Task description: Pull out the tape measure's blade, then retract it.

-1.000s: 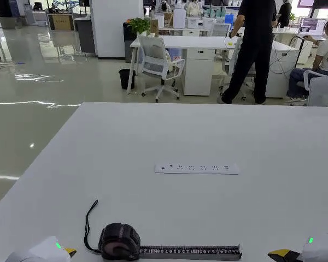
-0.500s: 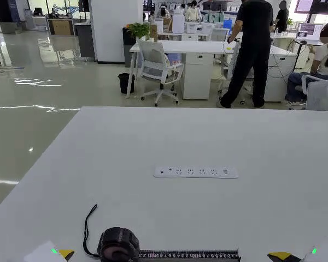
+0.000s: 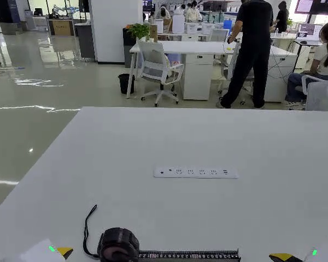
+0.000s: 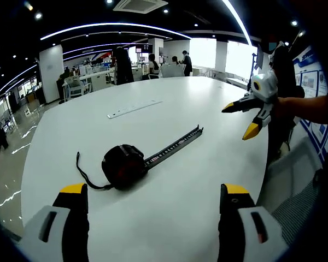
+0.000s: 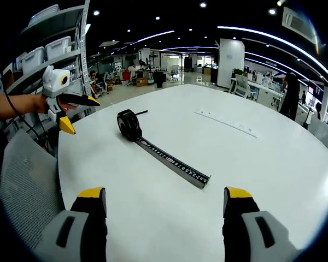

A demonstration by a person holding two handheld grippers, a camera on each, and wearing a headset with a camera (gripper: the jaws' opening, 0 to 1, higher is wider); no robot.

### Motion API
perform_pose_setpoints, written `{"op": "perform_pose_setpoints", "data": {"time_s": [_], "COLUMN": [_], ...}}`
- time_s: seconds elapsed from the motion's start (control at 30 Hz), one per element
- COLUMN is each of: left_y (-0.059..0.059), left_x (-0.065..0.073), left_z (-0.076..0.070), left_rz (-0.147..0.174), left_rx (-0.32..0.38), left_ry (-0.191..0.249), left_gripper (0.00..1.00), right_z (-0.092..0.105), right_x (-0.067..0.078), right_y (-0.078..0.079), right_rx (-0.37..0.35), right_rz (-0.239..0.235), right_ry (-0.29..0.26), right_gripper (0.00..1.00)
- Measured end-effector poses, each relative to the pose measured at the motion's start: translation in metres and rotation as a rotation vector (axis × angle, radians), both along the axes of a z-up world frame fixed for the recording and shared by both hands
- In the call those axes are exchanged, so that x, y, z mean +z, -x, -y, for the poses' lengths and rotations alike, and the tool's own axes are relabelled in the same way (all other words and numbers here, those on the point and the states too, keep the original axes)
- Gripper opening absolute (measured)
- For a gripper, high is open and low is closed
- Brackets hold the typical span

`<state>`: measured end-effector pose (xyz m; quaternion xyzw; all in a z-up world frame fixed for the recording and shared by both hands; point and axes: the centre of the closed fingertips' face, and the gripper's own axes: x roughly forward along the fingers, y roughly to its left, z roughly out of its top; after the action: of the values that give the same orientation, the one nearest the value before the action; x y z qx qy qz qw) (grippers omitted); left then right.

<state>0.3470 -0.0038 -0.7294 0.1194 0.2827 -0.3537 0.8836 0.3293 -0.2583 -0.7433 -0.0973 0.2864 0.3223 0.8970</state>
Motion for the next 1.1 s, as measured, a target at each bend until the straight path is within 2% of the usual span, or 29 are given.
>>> {"op": "perform_pose_setpoints", "data": {"time_s": [0.1,0.2,0.27,0.4,0.63,0.9,1.1], "left_y": [0.000,0.001,0.001,-0.004,-0.014,-0.029,-0.038], "left_x": [-0.001,-0.003,-0.004,-0.003,-0.004,-0.002,-0.006], "left_z": [0.002,0.004,0.005,0.003,0.000,-0.002,0.004], "left_rz": [0.005,-0.007,-0.002,0.006,0.008,0.029,0.023], "left_rx": [0.012,0.034,0.054,0.124,0.223,0.326,0.348], "left_ry": [0.004,0.022,0.022,0.039,0.042,0.029,0.021], "left_gripper": [0.99,0.99,0.99,0.99,0.99,0.99,0.99], "right_z": [-0.002,-0.003,-0.005,-0.008,-0.007,-0.007,-0.006], "right_x": [0.000,-0.003,-0.003,-0.003,-0.003,-0.006,-0.011], "right_y": [0.001,0.001,0.000,0.001,-0.003,-0.007,-0.013], "right_rx": [-0.003,-0.009,-0.017,-0.033,-0.053,-0.027,0.020], "right_rz": [0.000,-0.004,0.002,0.004,0.007,0.025,0.027], "right_ry": [-0.001,0.008,-0.006,-0.009,-0.016,-0.037,-0.034], "right_gripper": [0.90,0.89,0.89,0.88,0.85,0.81,0.79]}}
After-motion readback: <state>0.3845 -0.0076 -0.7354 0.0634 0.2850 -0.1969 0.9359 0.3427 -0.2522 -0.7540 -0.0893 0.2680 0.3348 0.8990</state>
